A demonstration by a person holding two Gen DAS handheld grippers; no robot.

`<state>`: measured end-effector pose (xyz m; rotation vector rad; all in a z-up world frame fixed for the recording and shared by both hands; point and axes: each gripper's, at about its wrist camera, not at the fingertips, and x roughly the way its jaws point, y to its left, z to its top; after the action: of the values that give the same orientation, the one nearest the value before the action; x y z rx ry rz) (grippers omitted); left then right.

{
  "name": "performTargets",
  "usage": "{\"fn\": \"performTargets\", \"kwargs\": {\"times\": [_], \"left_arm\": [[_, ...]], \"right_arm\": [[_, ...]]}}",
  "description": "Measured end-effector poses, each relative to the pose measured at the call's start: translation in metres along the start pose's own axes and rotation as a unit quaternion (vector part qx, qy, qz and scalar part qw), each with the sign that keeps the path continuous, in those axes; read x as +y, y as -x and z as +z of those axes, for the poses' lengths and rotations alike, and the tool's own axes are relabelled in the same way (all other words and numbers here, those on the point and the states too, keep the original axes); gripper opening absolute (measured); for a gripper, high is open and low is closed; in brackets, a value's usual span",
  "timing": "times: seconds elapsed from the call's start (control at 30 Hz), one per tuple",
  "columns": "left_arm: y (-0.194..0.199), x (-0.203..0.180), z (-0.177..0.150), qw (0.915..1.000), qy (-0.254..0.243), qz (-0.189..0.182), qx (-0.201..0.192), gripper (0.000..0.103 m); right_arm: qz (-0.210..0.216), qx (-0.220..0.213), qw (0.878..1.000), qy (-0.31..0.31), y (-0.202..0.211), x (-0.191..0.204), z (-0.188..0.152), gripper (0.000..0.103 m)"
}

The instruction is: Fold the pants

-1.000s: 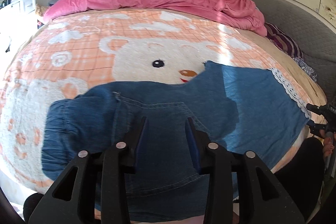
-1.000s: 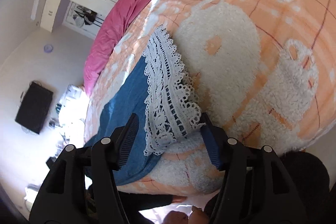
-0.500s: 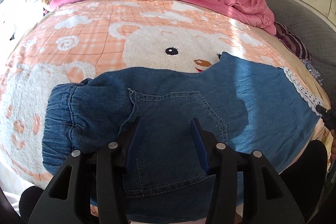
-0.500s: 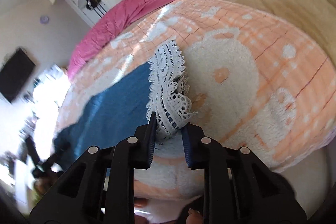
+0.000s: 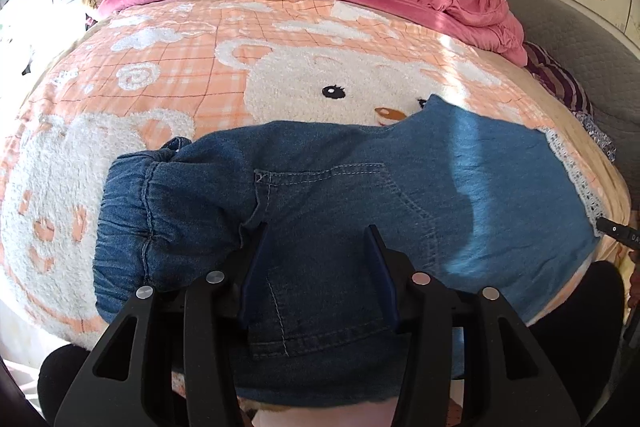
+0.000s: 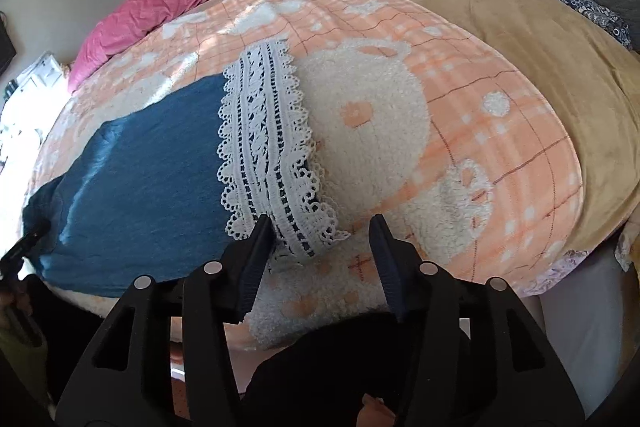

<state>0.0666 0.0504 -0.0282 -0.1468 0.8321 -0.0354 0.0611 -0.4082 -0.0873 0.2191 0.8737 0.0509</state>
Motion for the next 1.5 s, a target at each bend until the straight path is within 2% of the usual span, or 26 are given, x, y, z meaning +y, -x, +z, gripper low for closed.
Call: {"fn": "performTargets", "kwargs": {"times": [0.1,0.2,0.3,0.43,0.57,0.67,0.7,0.77,0.8,0.83,0.93,1.03,1.1,1.2,1.37,1.43,1.5], "left_arm": [[0.024,-0.009,0.004,0.9992,-0.015,-0.013,-0.035,0.063],[0.035,-0.021,0.013,0.9977,-0.030,-0.025,-0.055,0.065],[0.028,-0.033,0.023,0.9974,-0.041,-0.031,-0.050,0.069],[0.006,-0.051,0.033,0.9969,-0.057,-0.047,-0.027,0.074],[-0.020,-0.058,0.036,0.9966,-0.078,-0.024,-0.008,0.076],[-0.042,-0.038,0.036,0.9984,-0.049,0.025,0.014,0.076],[-0.047,-0.025,0.035,0.9993,-0.024,0.019,0.020,0.076],[-0.047,-0.007,0.035,0.9998,0.008,-0.011,0.014,0.075],[-0.045,-0.006,0.035,0.9998,0.008,-0.011,0.011,0.071],[-0.043,-0.005,0.034,0.9999,0.007,-0.010,0.007,0.070],[-0.043,-0.006,0.028,1.0000,-0.004,-0.006,-0.005,0.070],[-0.039,-0.014,0.023,0.9997,-0.020,0.009,-0.013,0.071],[-0.032,-0.016,0.021,0.9998,-0.016,0.006,-0.014,0.077],[-0.018,-0.023,0.016,0.9998,-0.015,0.000,-0.014,0.081],[0.005,-0.040,0.015,0.9992,-0.028,-0.009,-0.028,0.083],[0.015,-0.051,0.016,0.9985,-0.038,-0.014,-0.036,0.091],[0.023,-0.063,0.019,0.9977,-0.046,-0.027,-0.040,0.092]], "right_arm": [[-0.008,-0.046,0.999,-0.002,0.025,-0.002,0.006,0.044],[0.004,-0.088,0.996,0.002,0.044,0.007,0.013,0.046],[0.031,-0.106,0.993,0.042,0.049,0.038,0.019,0.051],[0.059,-0.085,0.989,0.108,0.027,0.090,0.016,0.056],[0.077,-0.051,0.983,0.158,-0.003,0.134,0.008,0.059],[0.068,-0.030,0.980,0.183,-0.024,0.154,0.002,0.061],[0.063,-0.026,0.980,0.184,-0.029,0.156,0.001,0.063],[0.025,-0.012,0.983,0.180,-0.041,0.151,-0.002,0.067],[-0.010,-0.008,0.984,0.180,-0.047,0.146,-0.003,0.071],[-0.026,-0.006,0.984,0.178,-0.050,0.139,-0.005,0.074],[0.004,-0.009,0.989,0.149,-0.050,0.124,-0.005,0.075],[0.001,-0.013,0.988,0.155,-0.048,0.126,-0.008,0.076],[0.016,-0.021,0.989,0.144,-0.042,0.124,-0.008,0.076],[0.041,-0.036,0.992,0.113,-0.028,0.114,-0.008,0.076],[0.034,-0.079,0.993,0.083,-0.001,0.099,-0.004,0.079],[0.031,-0.099,0.993,0.064,0.010,0.089,-0.003,0.082],[0.024,-0.119,0.992,0.037,0.019,0.076,-0.002,0.086]]}}
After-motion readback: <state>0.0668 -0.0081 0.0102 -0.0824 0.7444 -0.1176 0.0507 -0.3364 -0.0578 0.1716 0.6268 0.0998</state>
